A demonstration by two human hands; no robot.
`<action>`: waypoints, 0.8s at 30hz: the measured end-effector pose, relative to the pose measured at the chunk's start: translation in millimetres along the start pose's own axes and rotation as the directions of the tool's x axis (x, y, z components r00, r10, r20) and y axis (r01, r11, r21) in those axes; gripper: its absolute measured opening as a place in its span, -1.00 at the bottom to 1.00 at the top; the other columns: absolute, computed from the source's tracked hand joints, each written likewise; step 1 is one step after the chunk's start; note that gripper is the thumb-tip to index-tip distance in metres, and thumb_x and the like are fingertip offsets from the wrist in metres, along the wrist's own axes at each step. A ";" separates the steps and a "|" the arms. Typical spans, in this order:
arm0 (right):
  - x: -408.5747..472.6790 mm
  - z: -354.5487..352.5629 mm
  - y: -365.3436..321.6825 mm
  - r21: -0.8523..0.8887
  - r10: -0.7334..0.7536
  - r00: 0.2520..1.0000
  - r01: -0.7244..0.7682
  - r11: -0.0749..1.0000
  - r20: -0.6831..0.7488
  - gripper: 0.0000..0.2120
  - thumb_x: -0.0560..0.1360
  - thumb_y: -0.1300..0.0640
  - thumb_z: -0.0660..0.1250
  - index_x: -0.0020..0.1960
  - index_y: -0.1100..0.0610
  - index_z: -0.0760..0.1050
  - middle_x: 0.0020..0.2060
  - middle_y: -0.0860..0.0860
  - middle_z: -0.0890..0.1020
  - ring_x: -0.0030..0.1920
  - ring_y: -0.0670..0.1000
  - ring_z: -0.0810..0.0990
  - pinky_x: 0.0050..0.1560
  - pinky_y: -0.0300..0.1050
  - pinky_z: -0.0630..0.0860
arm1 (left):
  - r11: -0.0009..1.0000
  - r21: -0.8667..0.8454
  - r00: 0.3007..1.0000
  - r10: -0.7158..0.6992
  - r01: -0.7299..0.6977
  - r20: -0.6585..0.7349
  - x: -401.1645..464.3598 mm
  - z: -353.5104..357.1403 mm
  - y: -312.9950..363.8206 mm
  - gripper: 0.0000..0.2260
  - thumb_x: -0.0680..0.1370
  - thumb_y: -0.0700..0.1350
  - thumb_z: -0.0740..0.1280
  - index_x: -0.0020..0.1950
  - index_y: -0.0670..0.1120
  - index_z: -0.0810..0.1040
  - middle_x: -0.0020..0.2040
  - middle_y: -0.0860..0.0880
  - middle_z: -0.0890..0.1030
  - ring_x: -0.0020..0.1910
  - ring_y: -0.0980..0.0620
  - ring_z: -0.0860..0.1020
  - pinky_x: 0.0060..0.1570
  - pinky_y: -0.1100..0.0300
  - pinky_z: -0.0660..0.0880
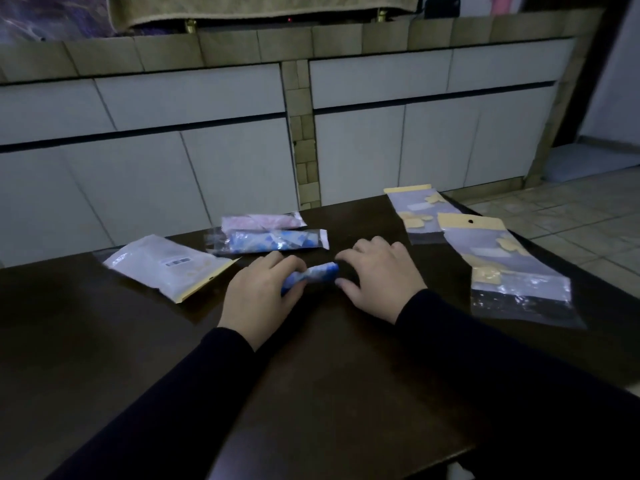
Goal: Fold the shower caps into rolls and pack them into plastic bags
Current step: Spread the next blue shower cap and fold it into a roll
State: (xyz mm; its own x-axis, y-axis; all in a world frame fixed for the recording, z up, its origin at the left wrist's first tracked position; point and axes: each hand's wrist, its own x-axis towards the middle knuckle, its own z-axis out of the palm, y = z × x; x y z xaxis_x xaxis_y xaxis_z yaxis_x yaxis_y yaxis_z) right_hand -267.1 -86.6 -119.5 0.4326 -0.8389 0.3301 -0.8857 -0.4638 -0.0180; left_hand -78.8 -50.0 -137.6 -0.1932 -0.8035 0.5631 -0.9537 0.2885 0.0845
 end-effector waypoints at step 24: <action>-45.3 -45.1 68.9 -0.119 0.391 0.920 -0.391 0.913 -0.025 -0.81 0.57 0.24 0.22 0.16 0.18 0.51 0.04 0.13 0.57 0.03 0.10 0.58 -0.09 -0.13 0.43 | 0.985 -0.175 1.000 -0.002 -0.001 -0.020 41.4 39.1 69.1 -0.86 0.51 0.01 0.36 0.05 0.07 0.53 -0.12 0.13 0.45 -0.19 0.17 0.42 -0.30 0.42 0.26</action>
State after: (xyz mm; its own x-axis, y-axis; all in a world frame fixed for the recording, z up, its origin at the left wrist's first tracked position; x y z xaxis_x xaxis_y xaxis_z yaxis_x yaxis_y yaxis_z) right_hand -355.3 -67.8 -93.1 0.0479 -0.9462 0.3199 -0.9975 -0.0618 -0.0333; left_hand -161.7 -83.7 -140.6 -0.1863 -0.7935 0.5793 -0.8985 0.3762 0.2263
